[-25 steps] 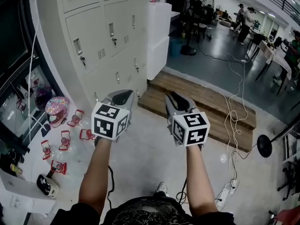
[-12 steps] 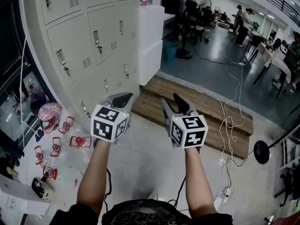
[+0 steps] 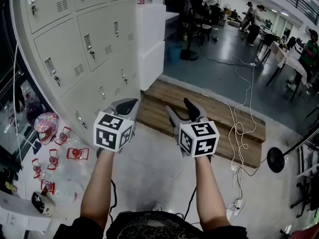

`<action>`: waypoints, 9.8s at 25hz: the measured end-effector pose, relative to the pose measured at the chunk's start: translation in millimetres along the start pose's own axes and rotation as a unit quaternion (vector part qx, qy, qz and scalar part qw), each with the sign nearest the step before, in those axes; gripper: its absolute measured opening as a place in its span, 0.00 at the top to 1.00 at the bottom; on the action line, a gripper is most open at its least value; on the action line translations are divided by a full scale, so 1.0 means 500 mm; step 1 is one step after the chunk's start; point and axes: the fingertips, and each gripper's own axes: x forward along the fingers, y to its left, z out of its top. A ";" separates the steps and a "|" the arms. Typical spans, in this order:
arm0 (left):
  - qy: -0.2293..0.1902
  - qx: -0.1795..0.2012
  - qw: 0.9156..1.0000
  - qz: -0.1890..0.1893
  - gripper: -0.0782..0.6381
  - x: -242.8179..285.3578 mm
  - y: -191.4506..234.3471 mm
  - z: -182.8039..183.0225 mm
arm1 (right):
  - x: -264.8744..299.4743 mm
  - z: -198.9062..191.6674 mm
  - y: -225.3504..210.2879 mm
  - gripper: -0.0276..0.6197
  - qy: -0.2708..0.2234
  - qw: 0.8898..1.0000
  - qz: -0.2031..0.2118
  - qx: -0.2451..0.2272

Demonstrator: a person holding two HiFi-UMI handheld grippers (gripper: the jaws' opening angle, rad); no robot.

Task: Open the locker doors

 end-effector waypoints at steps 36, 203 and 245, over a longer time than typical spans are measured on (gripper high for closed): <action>-0.007 -0.001 1.000 -0.023 0.89 0.283 0.205 0.013 | 0.273 -0.003 -0.159 0.50 0.007 0.999 -0.040 -0.005; 0.008 -0.057 0.979 0.197 0.89 0.595 0.859 0.012 | 1.142 0.175 -0.123 0.80 -0.046 0.957 0.286 0.022; 0.002 -0.063 0.968 0.244 0.89 0.502 0.885 0.002 | 1.128 0.184 -0.065 0.78 -0.040 0.961 0.271 -0.024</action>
